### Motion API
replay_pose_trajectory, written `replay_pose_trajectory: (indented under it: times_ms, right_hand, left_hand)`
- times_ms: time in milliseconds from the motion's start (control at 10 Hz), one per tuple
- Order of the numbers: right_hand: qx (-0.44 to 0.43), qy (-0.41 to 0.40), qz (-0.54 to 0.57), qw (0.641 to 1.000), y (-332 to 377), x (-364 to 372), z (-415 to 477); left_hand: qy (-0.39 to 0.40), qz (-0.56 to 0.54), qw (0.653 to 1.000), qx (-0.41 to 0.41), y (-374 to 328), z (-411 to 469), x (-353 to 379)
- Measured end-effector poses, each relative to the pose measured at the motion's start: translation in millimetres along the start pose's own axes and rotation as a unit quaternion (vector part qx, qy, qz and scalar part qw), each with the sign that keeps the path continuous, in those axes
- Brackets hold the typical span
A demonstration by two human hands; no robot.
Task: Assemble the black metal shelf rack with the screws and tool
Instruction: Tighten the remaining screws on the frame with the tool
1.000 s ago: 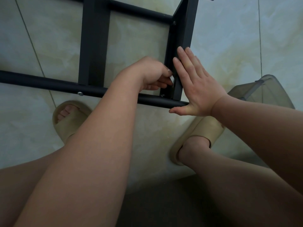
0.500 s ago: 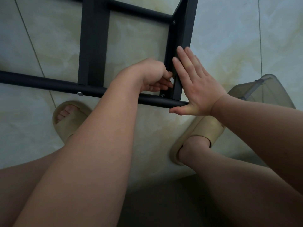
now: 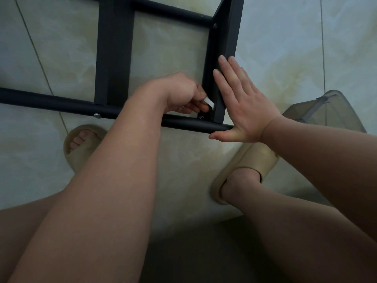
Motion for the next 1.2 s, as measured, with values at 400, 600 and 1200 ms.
replay_pose_trajectory:
  times_ms: [400, 600, 1200]
  right_hand:
    - [-0.004, -0.012, 0.002, 1.000, 0, 1, 0]
    - [-0.004, -0.013, 0.002, 1.000, -1, 2, 0]
    - [-0.003, -0.002, -0.004, 1.000, 2, -1, -1]
  left_hand:
    - [0.029, 0.028, 0.999, -0.007, 5, -4, -3]
    - [0.050, 0.050, 0.997, -0.001, 4, -10, 0]
    - [0.022, 0.236, 0.971, -0.034, 2, -13, -1]
Point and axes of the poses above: each hand's wrist, its own z-axis towards the middle knuckle, its own x-axis out of the palm, y = z × x, the point moved 7 cm from there along z, towards the middle knuckle, and after that the axes turned 3 degrees about -y, right-handed, at the moved point
